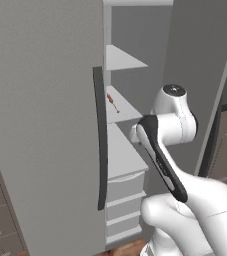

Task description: Store the kebab skewer in the freezer for long-term storage. Close the freezer door after placing the cooked food.

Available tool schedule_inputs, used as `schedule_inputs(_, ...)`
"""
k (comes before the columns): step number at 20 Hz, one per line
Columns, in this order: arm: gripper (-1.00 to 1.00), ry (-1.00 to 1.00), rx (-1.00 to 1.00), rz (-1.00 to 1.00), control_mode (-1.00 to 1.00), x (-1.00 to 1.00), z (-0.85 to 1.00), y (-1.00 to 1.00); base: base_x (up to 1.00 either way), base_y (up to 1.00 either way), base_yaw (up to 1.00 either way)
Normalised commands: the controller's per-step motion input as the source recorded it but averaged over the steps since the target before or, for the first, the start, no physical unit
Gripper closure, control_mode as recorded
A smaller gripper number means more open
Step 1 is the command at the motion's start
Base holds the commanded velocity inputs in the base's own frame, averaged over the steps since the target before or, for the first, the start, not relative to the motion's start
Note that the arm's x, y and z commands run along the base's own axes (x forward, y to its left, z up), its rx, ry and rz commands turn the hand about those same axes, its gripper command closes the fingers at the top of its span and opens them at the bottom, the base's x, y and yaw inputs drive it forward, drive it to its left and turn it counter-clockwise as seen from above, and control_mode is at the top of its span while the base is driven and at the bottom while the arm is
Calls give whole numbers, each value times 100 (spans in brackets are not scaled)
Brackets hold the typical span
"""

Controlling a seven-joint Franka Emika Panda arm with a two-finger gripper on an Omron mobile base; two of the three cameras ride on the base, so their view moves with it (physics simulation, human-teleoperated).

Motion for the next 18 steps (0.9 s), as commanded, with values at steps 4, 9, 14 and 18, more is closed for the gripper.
schedule_inputs(4, -100, 0, 0, 0, -100, -10, -16, 0, 0, 0, 0)
schedule_inputs(9, -100, 0, 0, 0, -100, -17, -7, 0, 0, 0, 0)
schedule_inputs(14, -100, 0, 0, 0, -100, 0, 0, 0, 0, 0, 0)
schedule_inputs(18, -100, 0, 0, 0, -100, 0, 0, 0, 0, 0, 0)
